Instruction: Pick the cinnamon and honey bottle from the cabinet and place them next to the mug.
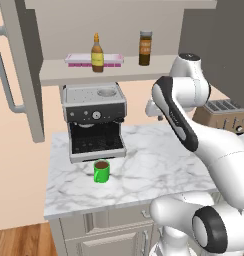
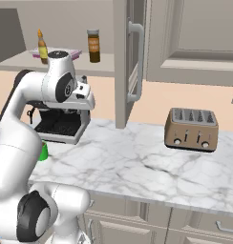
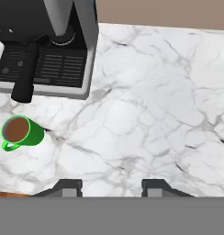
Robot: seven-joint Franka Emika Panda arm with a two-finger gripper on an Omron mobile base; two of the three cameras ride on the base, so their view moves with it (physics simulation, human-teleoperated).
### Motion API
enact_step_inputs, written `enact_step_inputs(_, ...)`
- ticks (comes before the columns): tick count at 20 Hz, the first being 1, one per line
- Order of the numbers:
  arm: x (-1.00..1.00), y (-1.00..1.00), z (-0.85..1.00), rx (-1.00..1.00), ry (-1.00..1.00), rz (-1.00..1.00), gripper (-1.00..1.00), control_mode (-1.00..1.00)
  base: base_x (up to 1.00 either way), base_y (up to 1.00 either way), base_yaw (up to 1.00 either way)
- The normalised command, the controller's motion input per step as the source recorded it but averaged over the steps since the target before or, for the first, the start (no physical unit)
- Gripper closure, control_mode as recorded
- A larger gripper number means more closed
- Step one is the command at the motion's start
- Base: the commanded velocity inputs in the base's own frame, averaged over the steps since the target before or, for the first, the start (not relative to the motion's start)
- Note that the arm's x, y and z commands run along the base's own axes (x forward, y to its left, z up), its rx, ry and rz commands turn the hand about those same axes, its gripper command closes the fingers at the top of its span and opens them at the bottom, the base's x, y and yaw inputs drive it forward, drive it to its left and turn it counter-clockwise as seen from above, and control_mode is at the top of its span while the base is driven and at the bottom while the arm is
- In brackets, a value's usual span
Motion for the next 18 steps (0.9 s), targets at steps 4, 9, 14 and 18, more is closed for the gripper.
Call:
enact_step_inputs(4, -0.26, 0.08, 0.0, 0.0, -0.03, 0.02, -1.0, -1.0, 0.0, 0.0, 0.0)
enact_step_inputs(9, -0.06, 0.23, 0.0, -0.02, -0.13, 0.0, -1.0, -1.0, 0.0, 0.0, 0.0)
enact_step_inputs(14, -0.02, 0.04, 0.4, 0.0, -0.35, 0.0, -1.0, -1.0, 0.0, 0.0, 0.0)
enact_step_inputs(18, 0.0, 0.0, 0.87, 0.0, -0.47, 0.0, -1.0, -1.0, 0.0, 0.0, 0.0)
